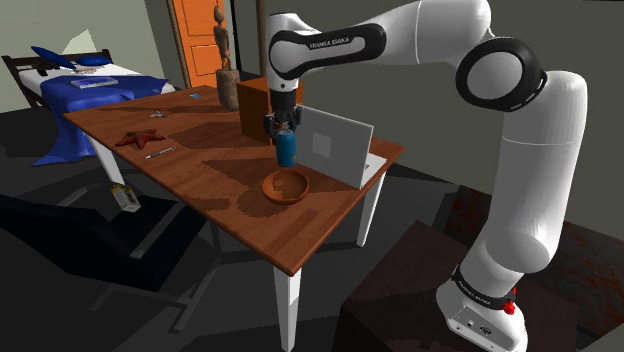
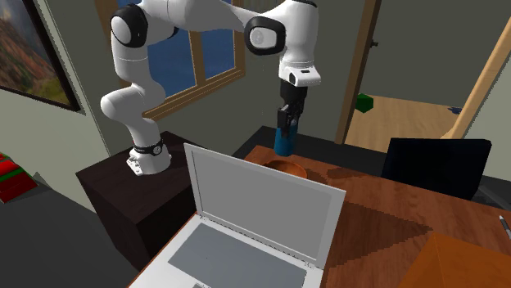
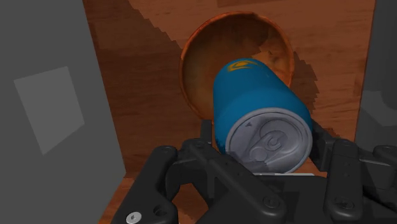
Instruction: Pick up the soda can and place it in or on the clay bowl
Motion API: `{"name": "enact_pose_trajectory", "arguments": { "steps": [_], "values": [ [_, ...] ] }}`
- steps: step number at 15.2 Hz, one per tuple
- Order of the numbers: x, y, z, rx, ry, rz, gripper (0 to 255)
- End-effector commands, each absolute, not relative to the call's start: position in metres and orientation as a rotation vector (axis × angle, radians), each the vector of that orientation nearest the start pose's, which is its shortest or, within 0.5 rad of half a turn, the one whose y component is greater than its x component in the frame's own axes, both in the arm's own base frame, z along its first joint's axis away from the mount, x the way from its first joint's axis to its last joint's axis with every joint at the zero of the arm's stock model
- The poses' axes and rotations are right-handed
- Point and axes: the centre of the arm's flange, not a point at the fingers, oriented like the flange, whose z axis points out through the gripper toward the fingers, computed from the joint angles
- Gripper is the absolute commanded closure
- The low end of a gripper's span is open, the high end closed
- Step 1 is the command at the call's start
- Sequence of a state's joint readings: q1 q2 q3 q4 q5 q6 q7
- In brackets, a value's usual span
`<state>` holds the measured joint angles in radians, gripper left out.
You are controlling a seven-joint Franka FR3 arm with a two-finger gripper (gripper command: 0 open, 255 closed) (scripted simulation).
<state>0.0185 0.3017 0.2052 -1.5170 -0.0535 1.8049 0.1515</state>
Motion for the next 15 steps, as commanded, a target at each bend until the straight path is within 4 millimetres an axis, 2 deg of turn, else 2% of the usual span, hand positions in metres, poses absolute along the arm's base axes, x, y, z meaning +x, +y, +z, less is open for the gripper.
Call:
{"name": "enact_pose_trajectory", "arguments": {
  "steps": [1,13,15],
  "values": [
    [0.638,0.124,0.481,-3.132,-0.119,0.012,255],
    [0.638,0.124,0.418,-3.132,-0.119,0.012,255],
    [0.638,0.124,0.417,-3.132,-0.119,0.012,255]
  ]
}}
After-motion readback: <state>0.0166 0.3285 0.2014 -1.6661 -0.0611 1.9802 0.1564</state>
